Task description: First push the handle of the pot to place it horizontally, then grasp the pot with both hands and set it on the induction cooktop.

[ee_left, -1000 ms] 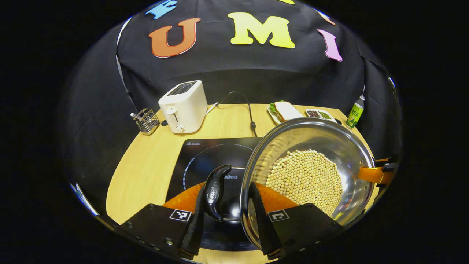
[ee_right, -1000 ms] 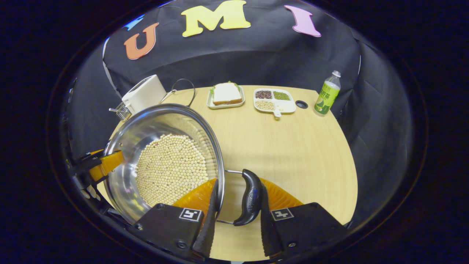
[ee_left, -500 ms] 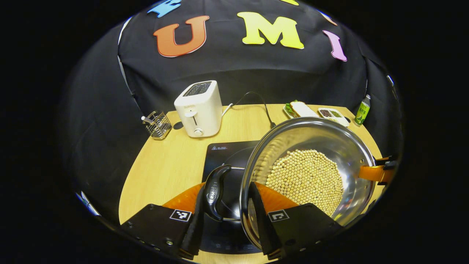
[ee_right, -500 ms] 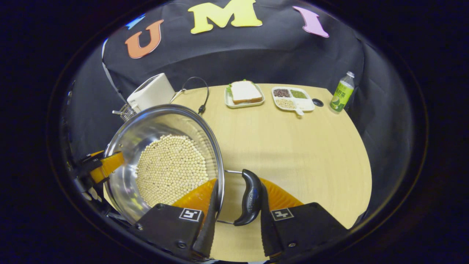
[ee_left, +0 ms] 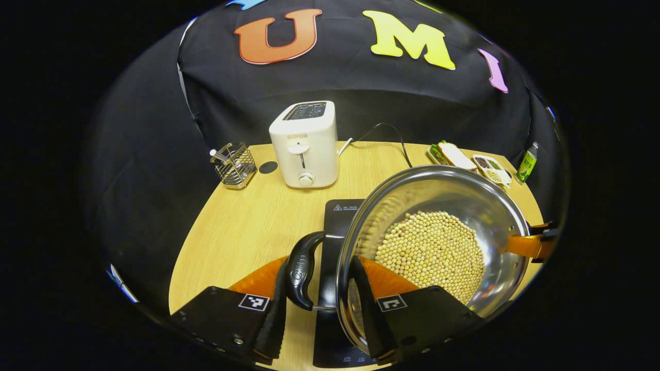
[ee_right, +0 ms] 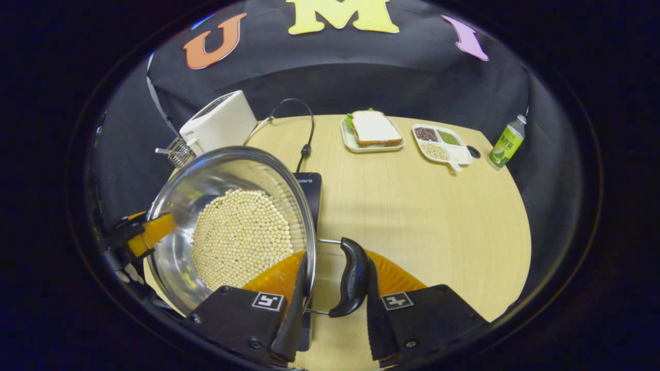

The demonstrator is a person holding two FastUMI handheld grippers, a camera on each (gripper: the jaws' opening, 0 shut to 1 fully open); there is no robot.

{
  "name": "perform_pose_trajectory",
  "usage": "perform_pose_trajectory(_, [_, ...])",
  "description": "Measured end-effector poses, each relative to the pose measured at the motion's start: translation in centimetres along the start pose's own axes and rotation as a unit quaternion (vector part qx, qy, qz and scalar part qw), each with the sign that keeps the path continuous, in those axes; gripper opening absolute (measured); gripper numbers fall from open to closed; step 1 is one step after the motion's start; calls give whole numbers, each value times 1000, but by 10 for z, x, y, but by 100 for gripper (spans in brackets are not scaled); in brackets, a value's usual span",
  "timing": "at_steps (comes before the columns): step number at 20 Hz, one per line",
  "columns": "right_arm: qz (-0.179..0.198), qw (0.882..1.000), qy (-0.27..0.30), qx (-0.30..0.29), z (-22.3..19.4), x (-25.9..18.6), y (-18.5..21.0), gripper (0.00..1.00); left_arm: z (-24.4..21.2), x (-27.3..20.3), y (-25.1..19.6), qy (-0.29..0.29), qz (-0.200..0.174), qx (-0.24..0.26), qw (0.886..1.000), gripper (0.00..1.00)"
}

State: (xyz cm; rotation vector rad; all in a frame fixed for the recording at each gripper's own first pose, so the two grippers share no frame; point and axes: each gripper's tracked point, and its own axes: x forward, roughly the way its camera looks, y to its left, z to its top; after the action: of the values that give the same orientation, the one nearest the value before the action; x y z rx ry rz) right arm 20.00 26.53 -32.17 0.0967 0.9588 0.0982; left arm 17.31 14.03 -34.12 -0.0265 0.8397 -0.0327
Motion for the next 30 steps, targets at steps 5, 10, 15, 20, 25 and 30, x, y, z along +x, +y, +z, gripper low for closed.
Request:
perform_pose_trajectory(5, [-3,1000,8,7,2,8,2,52,0,12,3,-2,-4,5,1000,61])
perform_pose_trajectory(10, [-5,1000,1,-8,2,8,1,55,-3,14,3,-9,-10,12,1000,61])
perform_pose_trajectory(15, [0,1000,-7,-16,4,8,-1,61,-5,15,5,-11,-6,21,1000,70])
perform_pose_trajectory(20, [-9,997,-68,-29,14,-3,-12,87,6,4,21,-52,22,15,998,96])
perform_pose_trajectory(25, [6,996,-84,-33,16,-15,-15,91,17,-20,29,-89,45,37,994,97])
perform_pose_trajectory(30, [3,993,-111,-49,21,-41,-22,88,31,-52,29,-121,70,53,989,97])
